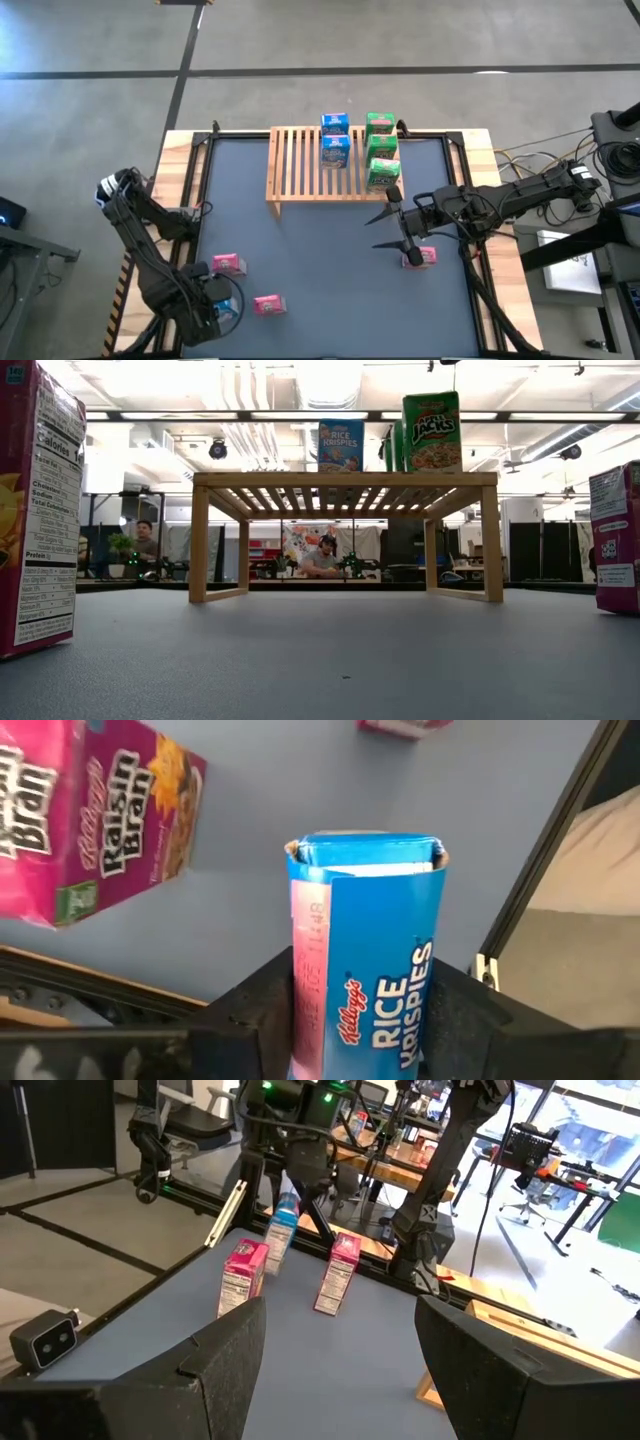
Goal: Stack cereal on shelf
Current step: Put the blue cereal box on the shelf aligned with the other blue cereal boxes
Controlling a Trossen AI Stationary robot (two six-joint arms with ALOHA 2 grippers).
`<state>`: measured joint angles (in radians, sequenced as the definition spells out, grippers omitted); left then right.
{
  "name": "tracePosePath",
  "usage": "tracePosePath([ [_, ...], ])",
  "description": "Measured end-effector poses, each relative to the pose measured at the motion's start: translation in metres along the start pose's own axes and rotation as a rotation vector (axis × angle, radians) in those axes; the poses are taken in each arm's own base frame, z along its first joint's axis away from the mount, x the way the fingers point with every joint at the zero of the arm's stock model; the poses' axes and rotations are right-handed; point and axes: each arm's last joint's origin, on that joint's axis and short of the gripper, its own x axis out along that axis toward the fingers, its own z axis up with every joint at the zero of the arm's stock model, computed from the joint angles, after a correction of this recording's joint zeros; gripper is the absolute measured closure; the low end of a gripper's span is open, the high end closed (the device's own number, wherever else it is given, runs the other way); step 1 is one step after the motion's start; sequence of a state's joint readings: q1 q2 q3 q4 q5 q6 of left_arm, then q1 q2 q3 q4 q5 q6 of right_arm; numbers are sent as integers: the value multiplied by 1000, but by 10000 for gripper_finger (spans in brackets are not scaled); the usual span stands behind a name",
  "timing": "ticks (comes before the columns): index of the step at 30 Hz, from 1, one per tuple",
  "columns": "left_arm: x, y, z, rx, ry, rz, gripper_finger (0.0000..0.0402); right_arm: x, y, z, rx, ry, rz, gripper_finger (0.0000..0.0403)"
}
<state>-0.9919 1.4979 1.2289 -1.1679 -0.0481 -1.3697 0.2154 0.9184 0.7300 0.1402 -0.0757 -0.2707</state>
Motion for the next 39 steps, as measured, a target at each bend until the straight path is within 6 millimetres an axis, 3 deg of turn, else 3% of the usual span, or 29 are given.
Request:
tracePosePath([
  [12, -9, 1, 2, -3, -43, -11, 260, 0, 0, 0, 1, 0, 0, 156],
  [26, -47, 24, 9, -107, -176, -108, 261, 0, 0, 1, 6, -7, -2, 156],
  [39, -74, 46, 25, -64, -332, -140, 261, 0, 0, 1, 7, -6, -1, 156],
])
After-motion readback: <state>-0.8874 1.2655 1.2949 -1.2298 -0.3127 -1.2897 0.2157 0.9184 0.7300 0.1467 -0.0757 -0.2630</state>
